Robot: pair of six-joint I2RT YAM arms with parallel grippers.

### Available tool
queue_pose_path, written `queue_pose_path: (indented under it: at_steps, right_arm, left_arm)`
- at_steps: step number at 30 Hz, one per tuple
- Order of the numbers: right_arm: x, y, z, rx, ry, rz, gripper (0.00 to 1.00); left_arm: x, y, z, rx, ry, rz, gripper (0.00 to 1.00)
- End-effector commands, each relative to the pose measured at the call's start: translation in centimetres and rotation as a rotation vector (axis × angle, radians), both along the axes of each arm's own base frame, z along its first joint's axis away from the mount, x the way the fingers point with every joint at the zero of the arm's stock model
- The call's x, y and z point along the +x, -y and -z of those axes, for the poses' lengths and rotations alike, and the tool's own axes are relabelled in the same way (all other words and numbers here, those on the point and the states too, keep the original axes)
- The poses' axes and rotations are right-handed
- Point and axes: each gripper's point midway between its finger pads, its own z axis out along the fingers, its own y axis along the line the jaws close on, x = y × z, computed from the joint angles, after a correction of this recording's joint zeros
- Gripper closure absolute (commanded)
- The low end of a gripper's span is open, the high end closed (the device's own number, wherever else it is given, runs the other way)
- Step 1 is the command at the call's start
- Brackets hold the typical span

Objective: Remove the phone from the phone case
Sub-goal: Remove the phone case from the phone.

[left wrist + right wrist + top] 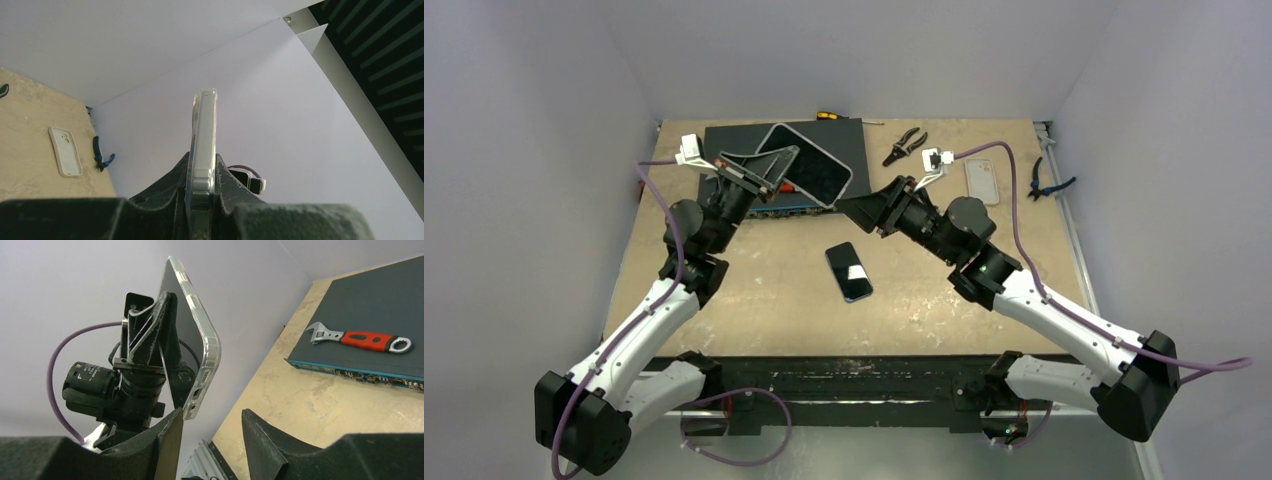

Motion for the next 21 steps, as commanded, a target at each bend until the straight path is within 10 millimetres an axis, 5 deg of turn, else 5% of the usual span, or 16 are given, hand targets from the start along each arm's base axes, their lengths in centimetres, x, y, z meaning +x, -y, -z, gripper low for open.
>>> queue_pose_path:
  at_steps: [1, 21]
  right_arm:
    - [0.4, 0.0, -0.9, 0.023, 0.003, 0.021, 0.51]
    - [1.7, -1.1, 1.5, -0.020, -0.097, 0.030, 0.57]
  left_arm:
    - [-2.5, -1.0, -4.5, -0.089, 0.138, 0.010, 1.00]
    - [-5.0, -0.5, -7.6, -0.135, 0.204, 0.070, 1.00]
